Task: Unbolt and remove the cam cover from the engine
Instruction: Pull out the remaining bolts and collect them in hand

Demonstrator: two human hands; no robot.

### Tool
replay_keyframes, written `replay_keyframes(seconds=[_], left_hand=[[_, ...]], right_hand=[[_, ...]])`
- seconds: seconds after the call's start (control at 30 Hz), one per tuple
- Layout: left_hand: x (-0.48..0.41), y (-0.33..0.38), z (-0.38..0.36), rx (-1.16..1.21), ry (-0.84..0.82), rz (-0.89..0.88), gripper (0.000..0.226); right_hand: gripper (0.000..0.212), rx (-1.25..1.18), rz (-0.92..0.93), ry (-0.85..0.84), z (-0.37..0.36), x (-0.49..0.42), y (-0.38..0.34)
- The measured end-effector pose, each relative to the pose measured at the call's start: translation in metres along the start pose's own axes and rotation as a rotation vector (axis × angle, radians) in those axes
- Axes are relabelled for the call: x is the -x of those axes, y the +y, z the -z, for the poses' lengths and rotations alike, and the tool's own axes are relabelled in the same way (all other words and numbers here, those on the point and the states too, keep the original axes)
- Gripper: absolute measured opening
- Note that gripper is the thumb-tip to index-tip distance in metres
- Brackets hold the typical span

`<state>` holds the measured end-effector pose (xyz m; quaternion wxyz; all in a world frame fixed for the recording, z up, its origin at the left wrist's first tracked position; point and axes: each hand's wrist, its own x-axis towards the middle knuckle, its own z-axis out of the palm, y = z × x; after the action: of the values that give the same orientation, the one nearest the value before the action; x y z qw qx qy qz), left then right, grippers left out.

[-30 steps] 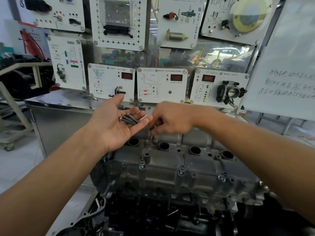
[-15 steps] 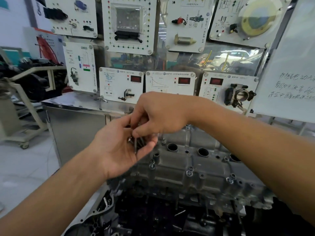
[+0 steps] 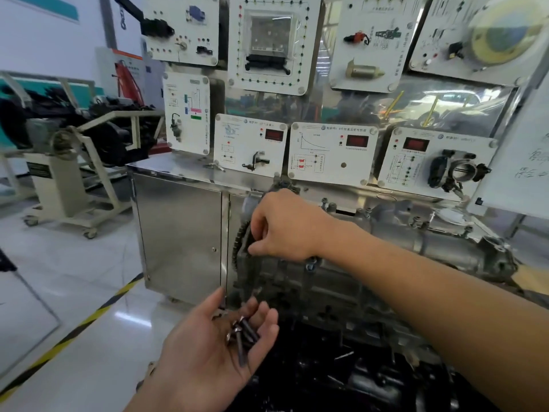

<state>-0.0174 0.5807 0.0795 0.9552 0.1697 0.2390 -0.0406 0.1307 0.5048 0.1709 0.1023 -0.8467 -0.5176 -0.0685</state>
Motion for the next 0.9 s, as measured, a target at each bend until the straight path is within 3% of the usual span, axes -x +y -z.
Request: replay_keyframes(seconds=[0.23,0.33,0.57,0.63,0.77,0.9], left_hand=[[-0.024,-0.015,0.01,0.11,0.043,0.097,0.054],[-0.035,-0.02,0.006,0.081,0.066,0.027,0.05],[-0.057,-0.018,-0.001,-0.055,0.068,-0.119,0.057],[-0.056,-0.019,-0.001,-0.078,0.046,-0.114,0.056],[-0.053,-0.025,-0.007,-0.099,-0.025,-0.077,0.061],[-0.048,-0.032,-0.019,-0.126,-0.106,-0.051,0.059]], right_hand=[[0.042,0.044,-0.154,0.046,-0.018,0.004,-0.004],[0.04,-0.002,-0.155,0.054,-0.016,0.006,-0.004],[0.028,-0.122,-0.071,0.245,0.04,0.02,-0.012],[0.021,-0.165,-0.013,0.152,0.059,0.033,-0.011],[0.023,0.047,0.066,-0.433,0.04,0.047,-0.017],[0.028,0.207,0.016,-0.486,0.008,0.049,-0.016]])
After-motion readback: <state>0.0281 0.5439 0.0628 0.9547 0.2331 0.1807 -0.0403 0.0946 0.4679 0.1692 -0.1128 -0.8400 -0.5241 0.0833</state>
